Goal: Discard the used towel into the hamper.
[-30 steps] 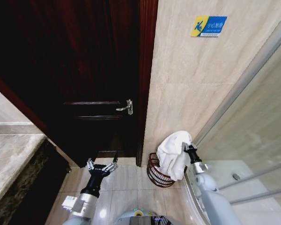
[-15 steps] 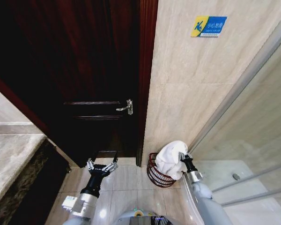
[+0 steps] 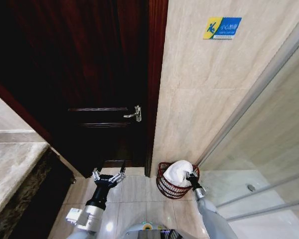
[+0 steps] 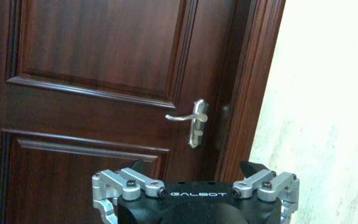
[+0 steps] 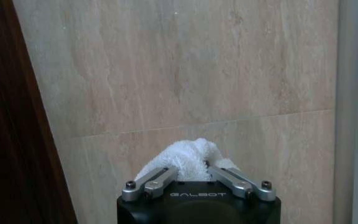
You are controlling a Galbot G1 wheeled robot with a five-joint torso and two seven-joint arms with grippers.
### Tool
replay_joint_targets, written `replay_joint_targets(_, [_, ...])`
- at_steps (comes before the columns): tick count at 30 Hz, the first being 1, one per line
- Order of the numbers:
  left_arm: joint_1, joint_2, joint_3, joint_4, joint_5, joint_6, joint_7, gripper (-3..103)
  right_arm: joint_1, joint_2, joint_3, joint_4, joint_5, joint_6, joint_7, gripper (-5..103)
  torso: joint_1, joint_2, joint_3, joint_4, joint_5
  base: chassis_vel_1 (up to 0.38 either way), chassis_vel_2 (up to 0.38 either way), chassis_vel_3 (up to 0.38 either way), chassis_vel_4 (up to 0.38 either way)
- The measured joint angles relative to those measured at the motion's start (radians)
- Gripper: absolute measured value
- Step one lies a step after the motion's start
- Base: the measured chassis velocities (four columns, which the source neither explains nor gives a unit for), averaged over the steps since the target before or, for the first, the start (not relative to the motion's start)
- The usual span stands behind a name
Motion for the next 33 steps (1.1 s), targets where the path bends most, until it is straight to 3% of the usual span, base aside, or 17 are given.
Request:
replay_joint_targets(11, [0.0, 0.0, 0.0, 0.0, 0.0, 0.0, 0.0, 100, -0.036, 0.011, 0.029, 0.002, -0.061, 0.012, 0.007, 4, 0.0, 0.0, 0.0, -0.0001, 0.0005, 0.0, 0.0, 0.0, 0.0])
replay_joint_targets(33, [0.0, 0.0, 0.0, 0.0, 0.0, 0.0, 0.0, 100, -0.087, 0.03, 0.045, -0.008, -0.07, 0.0, 0.026, 4, 0.001, 0.0, 0.0, -0.0001, 0.0004, -0.072, 0.069, 0.07, -0.063])
